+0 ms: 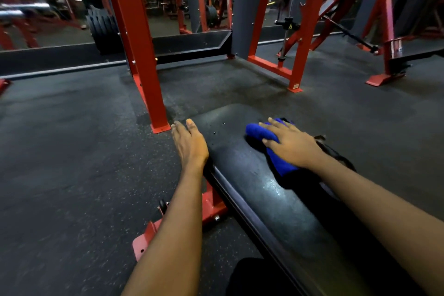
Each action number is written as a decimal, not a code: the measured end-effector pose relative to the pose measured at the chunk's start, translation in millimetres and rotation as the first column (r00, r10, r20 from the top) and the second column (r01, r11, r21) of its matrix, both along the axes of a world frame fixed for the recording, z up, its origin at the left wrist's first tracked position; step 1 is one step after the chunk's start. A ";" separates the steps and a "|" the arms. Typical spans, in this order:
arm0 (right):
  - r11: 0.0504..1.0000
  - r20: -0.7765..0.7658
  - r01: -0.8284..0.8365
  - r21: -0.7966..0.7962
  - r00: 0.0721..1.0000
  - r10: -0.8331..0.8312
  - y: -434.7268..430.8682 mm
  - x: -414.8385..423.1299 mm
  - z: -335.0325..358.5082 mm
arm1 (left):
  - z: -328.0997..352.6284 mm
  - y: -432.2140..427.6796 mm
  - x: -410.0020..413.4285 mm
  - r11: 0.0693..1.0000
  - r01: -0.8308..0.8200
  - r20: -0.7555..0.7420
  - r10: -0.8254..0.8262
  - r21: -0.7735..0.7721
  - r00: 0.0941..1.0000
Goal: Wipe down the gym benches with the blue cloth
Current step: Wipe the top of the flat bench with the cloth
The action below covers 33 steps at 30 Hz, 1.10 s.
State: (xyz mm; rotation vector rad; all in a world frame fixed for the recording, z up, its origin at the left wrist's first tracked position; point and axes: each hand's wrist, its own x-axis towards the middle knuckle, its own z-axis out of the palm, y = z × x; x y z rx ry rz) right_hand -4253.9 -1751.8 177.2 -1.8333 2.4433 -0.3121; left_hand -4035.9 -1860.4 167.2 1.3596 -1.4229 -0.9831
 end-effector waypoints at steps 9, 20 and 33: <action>0.994 0.048 0.074 0.082 0.996 -0.078 -97.8 -12.6 20.2 | -10.7 -12.3 -3.0 1.000 0.001 0.044 0.000 -0.030 0.999; 0.997 0.010 0.019 0.069 1.000 -0.020 -132.7 -3.7 25.0 | -13.2 -10.0 -1.2 1.000 0.006 0.019 -0.005 -0.025 1.000; 0.994 0.042 -0.086 0.060 0.996 0.083 -148.1 -12.9 14.9 | -16.1 -11.1 -2.2 1.000 -0.007 -0.034 0.006 -0.015 0.999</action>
